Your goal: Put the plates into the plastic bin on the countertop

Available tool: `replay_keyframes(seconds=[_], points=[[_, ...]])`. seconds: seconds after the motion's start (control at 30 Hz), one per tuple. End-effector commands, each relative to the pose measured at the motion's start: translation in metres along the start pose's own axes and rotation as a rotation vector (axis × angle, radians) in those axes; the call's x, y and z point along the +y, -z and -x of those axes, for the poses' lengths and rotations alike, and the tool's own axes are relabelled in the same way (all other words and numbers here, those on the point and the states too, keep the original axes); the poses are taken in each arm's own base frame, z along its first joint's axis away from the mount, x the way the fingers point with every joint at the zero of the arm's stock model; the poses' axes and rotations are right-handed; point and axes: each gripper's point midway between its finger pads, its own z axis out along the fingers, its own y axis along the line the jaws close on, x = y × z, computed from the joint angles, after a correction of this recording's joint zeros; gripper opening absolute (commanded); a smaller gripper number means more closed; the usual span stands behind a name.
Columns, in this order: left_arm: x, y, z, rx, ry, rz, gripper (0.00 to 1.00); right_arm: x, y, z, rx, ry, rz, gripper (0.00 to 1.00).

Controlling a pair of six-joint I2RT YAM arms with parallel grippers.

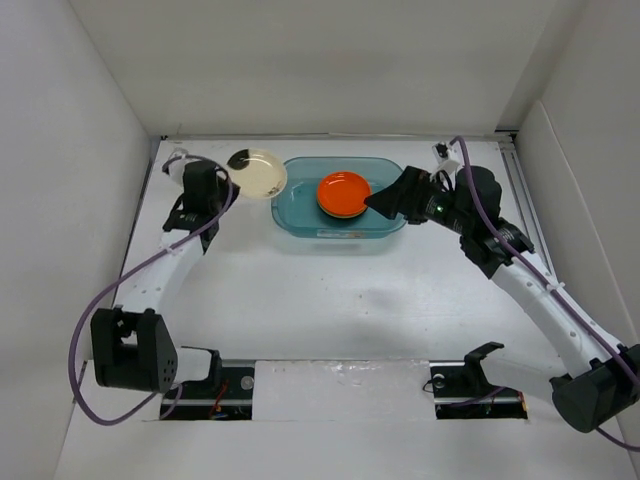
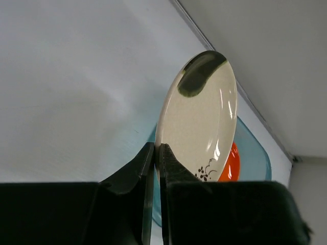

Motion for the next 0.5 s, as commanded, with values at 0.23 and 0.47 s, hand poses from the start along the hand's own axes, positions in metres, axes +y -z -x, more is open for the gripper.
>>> replay_keyframes(seconds=[0.23, 0.47], points=[[-0.153, -0.033, -0.109, 0.288, -0.235, -0.348, 0.00, -0.012, 0.005, 0.023, -0.101, -0.016, -0.020, 0.96], [-0.155, -0.063, -0.173, 0.447, -0.232, -0.381, 0.00, -0.011, 0.018, 0.025, -0.120, -0.012, -0.015, 0.96]])
